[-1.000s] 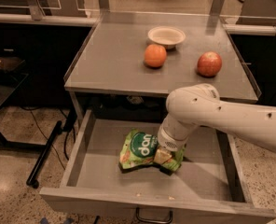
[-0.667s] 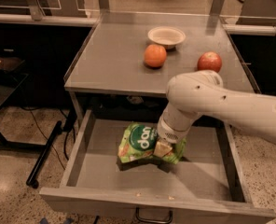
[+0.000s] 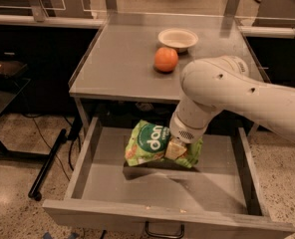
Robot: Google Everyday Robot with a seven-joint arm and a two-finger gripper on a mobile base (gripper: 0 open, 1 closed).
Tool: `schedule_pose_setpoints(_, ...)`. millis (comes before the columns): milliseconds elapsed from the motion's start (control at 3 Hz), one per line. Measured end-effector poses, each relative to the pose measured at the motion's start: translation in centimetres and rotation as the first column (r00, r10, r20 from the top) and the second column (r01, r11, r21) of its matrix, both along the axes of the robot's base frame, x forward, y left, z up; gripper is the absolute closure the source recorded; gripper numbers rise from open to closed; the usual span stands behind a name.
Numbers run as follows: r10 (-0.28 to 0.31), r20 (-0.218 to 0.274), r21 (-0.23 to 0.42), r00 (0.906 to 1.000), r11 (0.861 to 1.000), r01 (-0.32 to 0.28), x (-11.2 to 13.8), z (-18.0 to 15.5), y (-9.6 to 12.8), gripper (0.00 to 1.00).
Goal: Pick green rice chip bag from top drawer and place on counter
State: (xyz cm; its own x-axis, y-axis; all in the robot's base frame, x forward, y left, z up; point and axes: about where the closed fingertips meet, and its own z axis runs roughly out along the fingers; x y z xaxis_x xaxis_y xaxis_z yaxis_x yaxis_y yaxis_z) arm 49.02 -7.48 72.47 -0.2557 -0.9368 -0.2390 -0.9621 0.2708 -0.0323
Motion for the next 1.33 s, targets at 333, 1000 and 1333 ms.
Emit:
schedule_pose_setpoints(333, -0.039, -0.02, 0.001, 0.999, 0.999, 0.039, 0.4, 0.9, 1.1, 1.0)
schedule_pose_setpoints(1000, -0.008, 0.035, -0.013, 0.9994, 1.0, 0.008, -2.2, 8.7, 3.9, 1.0)
schedule_pose_setpoints(1333, -0.007, 0.04, -0.017, 0.9992, 1.0, 0.007, -2.4, 9.2, 3.9, 1.0)
